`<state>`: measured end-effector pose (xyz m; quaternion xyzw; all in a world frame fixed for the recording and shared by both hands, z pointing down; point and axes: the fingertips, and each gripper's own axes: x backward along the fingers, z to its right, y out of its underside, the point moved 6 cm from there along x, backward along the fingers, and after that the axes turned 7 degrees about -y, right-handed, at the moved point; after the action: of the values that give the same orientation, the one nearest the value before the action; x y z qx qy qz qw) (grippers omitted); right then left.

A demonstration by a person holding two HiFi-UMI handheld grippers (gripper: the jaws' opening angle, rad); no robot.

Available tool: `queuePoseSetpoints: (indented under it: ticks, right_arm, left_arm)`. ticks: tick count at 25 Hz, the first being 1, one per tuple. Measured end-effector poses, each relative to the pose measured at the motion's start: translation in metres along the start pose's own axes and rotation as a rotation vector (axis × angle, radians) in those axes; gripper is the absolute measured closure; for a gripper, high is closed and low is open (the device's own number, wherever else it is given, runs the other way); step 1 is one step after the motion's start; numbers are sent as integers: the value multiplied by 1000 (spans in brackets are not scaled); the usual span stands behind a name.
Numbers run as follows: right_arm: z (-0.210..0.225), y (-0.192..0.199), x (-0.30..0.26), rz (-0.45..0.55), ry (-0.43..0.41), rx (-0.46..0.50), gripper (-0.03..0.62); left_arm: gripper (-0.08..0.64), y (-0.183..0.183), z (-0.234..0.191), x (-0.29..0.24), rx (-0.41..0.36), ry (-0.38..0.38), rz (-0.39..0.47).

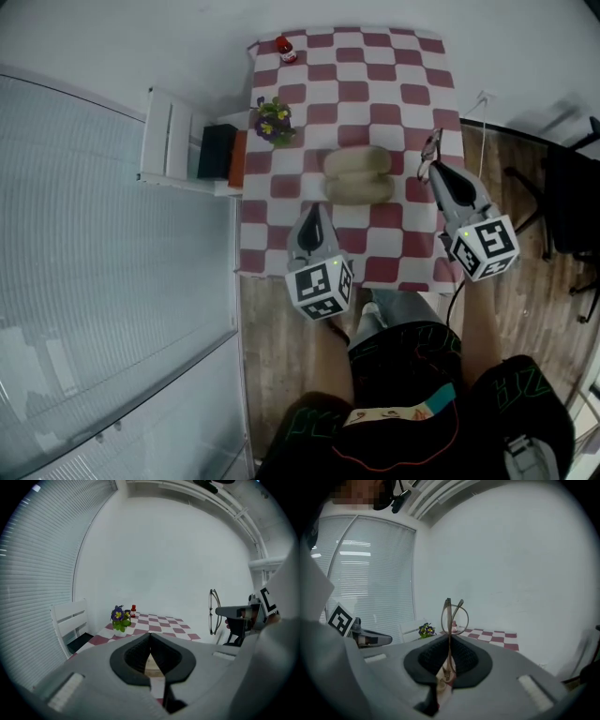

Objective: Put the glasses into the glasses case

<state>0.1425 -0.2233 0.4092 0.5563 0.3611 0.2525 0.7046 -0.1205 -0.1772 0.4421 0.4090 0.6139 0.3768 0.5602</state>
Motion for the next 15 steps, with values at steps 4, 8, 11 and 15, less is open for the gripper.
queuePoseSetpoints:
  ticks: [4,8,11,15]
  right_arm:
    - [4,-10,-12,6,-47,15,574]
    - [5,-21,-24,20,-98,35,575]
    - [7,-28,-32,40,-123,42,575]
    - [7,-34,-37,44,-155,61,574]
  left_arm:
    - [551,-9,1,-5,-14,-14,10]
    - [551,-21,4,-7,-32,-37,20]
    - [551,-30,6,-8,-48,-49,32]
    - [551,-35,7,-9,-60,-65,35]
